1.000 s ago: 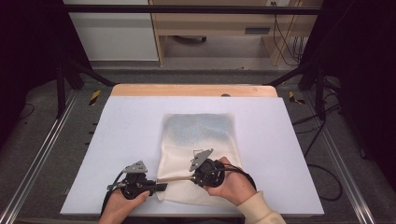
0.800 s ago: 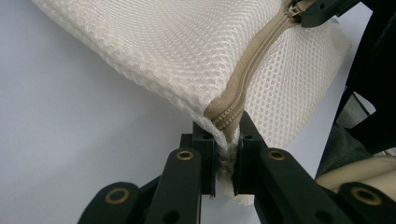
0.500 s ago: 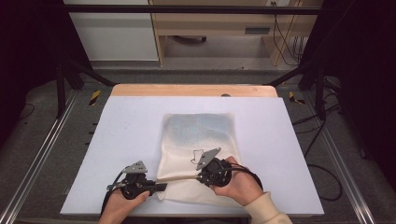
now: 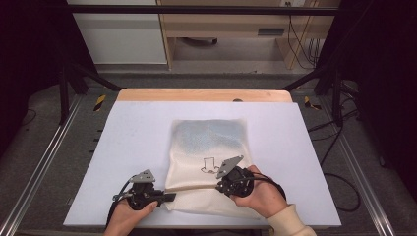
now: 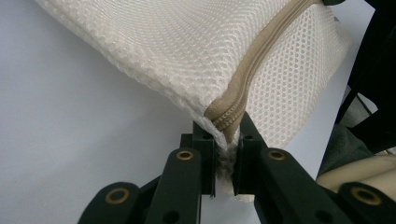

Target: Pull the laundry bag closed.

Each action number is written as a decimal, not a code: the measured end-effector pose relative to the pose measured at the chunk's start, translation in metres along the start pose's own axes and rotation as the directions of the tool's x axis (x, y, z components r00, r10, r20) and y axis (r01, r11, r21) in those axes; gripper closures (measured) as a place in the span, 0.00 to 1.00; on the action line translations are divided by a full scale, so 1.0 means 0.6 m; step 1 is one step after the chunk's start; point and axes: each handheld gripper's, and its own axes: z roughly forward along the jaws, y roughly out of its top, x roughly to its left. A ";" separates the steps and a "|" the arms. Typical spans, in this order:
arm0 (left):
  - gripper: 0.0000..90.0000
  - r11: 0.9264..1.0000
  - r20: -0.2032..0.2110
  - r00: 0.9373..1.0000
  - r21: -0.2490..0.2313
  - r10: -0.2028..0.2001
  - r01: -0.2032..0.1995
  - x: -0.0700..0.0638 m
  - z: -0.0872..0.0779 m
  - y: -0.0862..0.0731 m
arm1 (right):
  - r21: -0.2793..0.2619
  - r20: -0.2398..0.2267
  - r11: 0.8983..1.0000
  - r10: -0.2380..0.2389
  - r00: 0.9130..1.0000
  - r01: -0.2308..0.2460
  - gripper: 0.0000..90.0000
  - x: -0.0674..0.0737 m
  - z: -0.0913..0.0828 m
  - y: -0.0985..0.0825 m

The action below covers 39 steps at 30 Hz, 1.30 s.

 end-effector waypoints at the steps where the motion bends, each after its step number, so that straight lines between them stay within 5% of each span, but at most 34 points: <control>1: 0.92 1.000 -0.001 1.000 0.000 -0.001 0.001 0.000 0.000 0.000 | 0.001 0.002 1.000 0.001 1.000 -0.001 0.91 -0.001 -0.002 -0.002; 39: 0.91 1.000 -0.011 1.000 -0.007 0.005 -0.005 -0.001 0.000 -0.001 | 0.003 0.025 1.000 0.031 0.999 -0.031 0.91 -0.004 -0.015 -0.029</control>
